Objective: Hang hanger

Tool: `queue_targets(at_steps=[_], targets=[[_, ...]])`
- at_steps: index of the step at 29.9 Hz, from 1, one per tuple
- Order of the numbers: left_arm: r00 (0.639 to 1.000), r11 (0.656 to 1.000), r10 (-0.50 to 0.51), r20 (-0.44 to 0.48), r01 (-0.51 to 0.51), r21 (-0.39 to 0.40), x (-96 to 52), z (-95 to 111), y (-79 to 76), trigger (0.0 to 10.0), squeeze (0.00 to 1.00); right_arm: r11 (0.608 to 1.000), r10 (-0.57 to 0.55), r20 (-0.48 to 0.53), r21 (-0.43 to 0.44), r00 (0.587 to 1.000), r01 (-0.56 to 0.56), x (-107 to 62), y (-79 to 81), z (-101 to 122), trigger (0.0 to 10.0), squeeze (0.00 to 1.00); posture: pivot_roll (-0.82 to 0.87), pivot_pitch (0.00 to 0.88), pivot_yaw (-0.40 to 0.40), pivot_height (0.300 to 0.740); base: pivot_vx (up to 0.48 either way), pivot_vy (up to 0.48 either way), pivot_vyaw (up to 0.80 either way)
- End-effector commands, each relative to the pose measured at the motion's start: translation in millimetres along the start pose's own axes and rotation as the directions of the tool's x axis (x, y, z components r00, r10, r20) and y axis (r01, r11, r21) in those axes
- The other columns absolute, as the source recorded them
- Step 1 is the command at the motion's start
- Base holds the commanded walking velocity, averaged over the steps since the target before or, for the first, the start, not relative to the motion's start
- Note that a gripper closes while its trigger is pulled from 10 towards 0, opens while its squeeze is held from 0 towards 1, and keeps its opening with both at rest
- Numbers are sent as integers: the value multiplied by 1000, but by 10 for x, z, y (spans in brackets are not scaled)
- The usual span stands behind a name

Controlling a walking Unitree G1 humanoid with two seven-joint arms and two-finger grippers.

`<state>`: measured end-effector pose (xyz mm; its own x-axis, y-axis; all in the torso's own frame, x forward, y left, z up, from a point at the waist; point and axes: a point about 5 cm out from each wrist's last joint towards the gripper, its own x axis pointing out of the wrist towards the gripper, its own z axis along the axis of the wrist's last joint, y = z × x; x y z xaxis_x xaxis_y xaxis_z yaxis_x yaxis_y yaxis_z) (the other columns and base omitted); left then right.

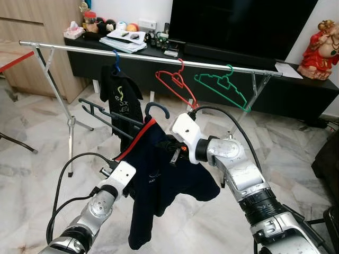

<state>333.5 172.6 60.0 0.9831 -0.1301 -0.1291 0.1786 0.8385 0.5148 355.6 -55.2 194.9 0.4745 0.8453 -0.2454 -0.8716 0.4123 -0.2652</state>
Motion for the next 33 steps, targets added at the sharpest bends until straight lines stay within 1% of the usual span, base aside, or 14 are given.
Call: queue_targets(at_steps=[1, 11, 15, 17, 20, 21, 23, 24, 26, 27, 28, 31, 32, 33], targets=[[999, 998, 18, -31, -20, -55, -17, -49, -4, 0, 0, 999, -7, 26, -38, 1000, 8, -35, -18, 87, 0, 0, 83, 51, -126, 740, 0, 0, 0], [996, 990, 62, -59, -69, -122, -58, -123, 50, 0, 0, 999, -10, 11, -44, 1000, 10, -46, -17, 50, 0, 0, 84, 50, -125, 740, 0, 0, 0], [994, 979, 81, -72, -93, -183, -73, -150, 76, 0, 0, 999, -8, 7, -48, 1000, 8, -47, -12, 41, 0, 0, 86, 50, -124, 740, 0, 0, 0], [994, 976, 85, -73, -97, -193, -76, -153, 81, 0, 0, 999, -8, 6, -48, 1000, 9, -49, -12, 37, 0, 0, 85, 50, -123, 740, 0, 0, 0], [992, 964, 100, -81, -117, -240, -88, -172, 98, 0, 0, 999, -12, 0, -47, 1000, 12, -73, -24, 4, 0, 0, 87, 49, -124, 740, 0, 0, 0], [992, 964, 100, -81, -117, -240, -88, -172, 98, 0, 0, 999, -12, 0, -47, 1000, 12, -73, -24, 4, 0, 0, 87, 49, -124, 740, 0, 0, 0], [989, 944, 106, -100, -132, -304, -105, -207, 109, 0, 0, 999, -13, -1, -48, 1000, 13, -160, -82, -61, 0, 0, 88, 50, -124, 740, 0, 0, 0], [989, 939, 103, -104, -131, -317, -110, -217, 110, 0, 0, 999, -14, 0, -47, 1000, 14, -193, -106, -83, 0, 0, 88, 50, -124, 740, 0, 0, 0], [990, 939, 93, -109, -123, -322, -124, -239, 106, 0, 0, 999, -13, -4, -43, 1000, 13, -275, -161, -142, 0, 0, 90, 50, -125, 740, 0, 0, 0], [990, 941, 84, -113, -116, -319, -141, -262, 100, 0, 0, 999, -16, -22, -41, 1000, 15, -358, -221, -212, 0, 0, 88, 51, -126, 740, 0, 0, 0], [990, 941, 84, -113, -116, -319, -141, -262, 100, 0, 0, 999, -16, -22, -41, 1000, 15, -358, -221, -212, 0, 0, 88, 51, -126, 740, 0, 0, 0], [988, 929, 83, -129, -124, -348, -176, -312, 98, 0, 0, 997, 15, -90, -76, 996, -22, -519, -270, -365, 0, 0, 83, 52, -122, 740, 0, 0, 0], [988, 925, 80, -136, -124, -359, -195, -339, 96, 0, 0, 995, 33, -127, -92, 991, -45, -601, -283, -449, 0, 0, 83, 52, -122, 740, 0, 0, 0], [987, 925, 77, -139, -123, -360, -205, -351, 94, 0, 0, 994, 38, -143, -95, 989, -52, -636, -290, -485, 0, 0, 83, 52, -122, 740, 0, 0, 0]])
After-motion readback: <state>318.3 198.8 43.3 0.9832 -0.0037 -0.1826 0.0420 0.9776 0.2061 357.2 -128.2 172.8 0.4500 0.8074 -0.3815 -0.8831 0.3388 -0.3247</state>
